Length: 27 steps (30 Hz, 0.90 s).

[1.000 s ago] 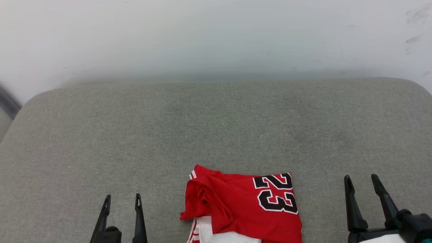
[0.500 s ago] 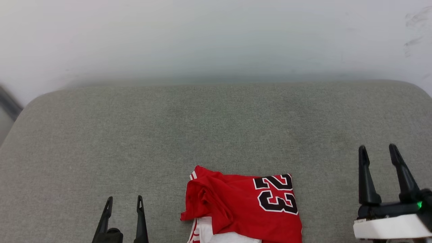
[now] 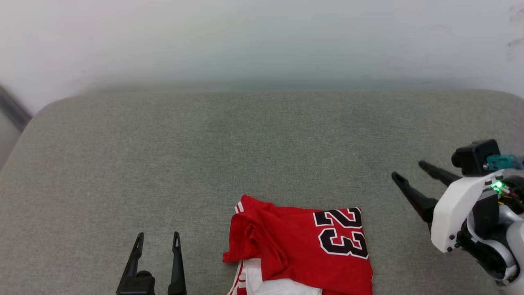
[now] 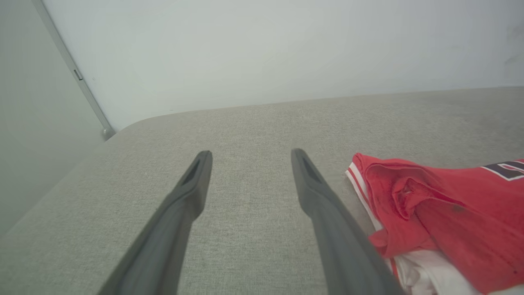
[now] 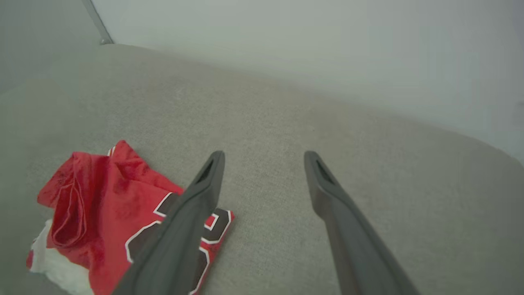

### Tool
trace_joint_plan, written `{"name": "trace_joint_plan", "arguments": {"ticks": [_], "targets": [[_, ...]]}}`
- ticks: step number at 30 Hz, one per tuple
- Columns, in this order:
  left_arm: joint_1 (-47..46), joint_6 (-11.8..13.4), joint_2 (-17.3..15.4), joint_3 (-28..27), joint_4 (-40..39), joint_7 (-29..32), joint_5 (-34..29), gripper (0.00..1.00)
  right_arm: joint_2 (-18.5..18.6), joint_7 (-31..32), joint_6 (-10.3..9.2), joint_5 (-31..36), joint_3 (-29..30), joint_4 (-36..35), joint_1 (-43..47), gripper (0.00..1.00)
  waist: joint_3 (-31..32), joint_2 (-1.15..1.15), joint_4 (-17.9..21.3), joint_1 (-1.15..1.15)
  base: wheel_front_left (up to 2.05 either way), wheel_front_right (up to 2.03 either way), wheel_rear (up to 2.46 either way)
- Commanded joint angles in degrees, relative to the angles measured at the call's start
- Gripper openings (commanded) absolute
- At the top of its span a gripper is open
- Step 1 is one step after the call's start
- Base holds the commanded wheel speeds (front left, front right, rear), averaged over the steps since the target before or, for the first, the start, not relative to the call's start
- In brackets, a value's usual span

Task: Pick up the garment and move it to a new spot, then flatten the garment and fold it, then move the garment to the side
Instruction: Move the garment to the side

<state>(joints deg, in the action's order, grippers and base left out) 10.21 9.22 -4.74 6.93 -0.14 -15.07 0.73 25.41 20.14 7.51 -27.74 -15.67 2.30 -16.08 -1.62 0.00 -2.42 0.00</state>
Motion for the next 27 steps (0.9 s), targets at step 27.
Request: {"name": "trace_joint_plan", "arguments": {"ticks": [27], "targets": [[-9.35, -2.61, 0.78, 0.83, 0.98, -0.13, 0.00, 1.00, -2.34, 26.12, -0.11, -28.28, -14.58, 18.96, -0.67, 1.00, -11.85, 0.00, -5.57, 0.00, 0.00, 0.00, 0.00]]}}
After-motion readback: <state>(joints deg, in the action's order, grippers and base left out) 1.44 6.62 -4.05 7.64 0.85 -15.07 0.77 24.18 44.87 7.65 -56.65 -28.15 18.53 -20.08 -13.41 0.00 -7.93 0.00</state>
